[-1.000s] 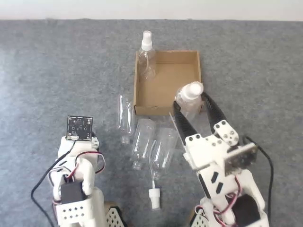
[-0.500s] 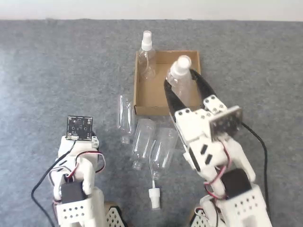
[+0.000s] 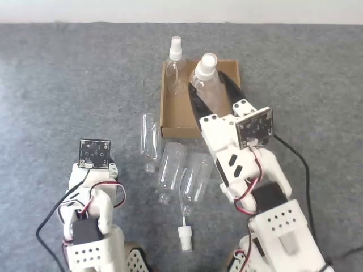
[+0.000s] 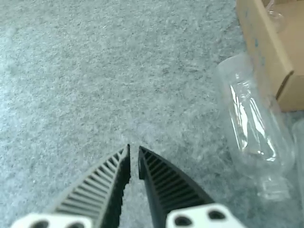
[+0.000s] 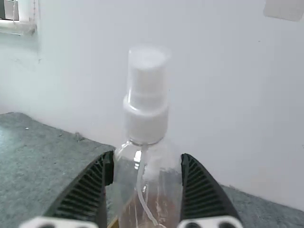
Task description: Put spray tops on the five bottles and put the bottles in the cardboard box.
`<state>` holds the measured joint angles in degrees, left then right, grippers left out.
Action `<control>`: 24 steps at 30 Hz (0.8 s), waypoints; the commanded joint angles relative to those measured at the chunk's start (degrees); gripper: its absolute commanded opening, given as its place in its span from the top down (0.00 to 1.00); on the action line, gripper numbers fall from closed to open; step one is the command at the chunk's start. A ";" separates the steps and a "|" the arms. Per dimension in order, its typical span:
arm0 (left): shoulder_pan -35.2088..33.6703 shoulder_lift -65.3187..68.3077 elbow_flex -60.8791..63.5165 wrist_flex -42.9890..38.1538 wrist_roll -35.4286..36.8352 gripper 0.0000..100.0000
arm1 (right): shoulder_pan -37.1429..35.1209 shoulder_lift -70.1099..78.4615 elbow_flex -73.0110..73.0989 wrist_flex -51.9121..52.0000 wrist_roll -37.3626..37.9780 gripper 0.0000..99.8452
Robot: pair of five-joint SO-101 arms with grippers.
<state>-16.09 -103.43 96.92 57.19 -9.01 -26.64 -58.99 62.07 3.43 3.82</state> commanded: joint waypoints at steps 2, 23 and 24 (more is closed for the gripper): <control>0.44 -0.97 -0.40 -1.41 -0.53 0.97 | -0.66 4.44 -4.22 -6.55 -0.44 0.99; 0.44 -0.97 -0.40 -1.41 -0.53 0.97 | -3.56 37.05 -16.00 -21.85 -0.53 0.99; 0.44 -0.97 -0.40 -1.41 -0.53 0.97 | -3.56 38.73 -16.97 -21.85 -0.53 0.99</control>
<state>-16.09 -103.43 96.92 57.19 -9.01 -29.63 -22.07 51.43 -16.97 3.74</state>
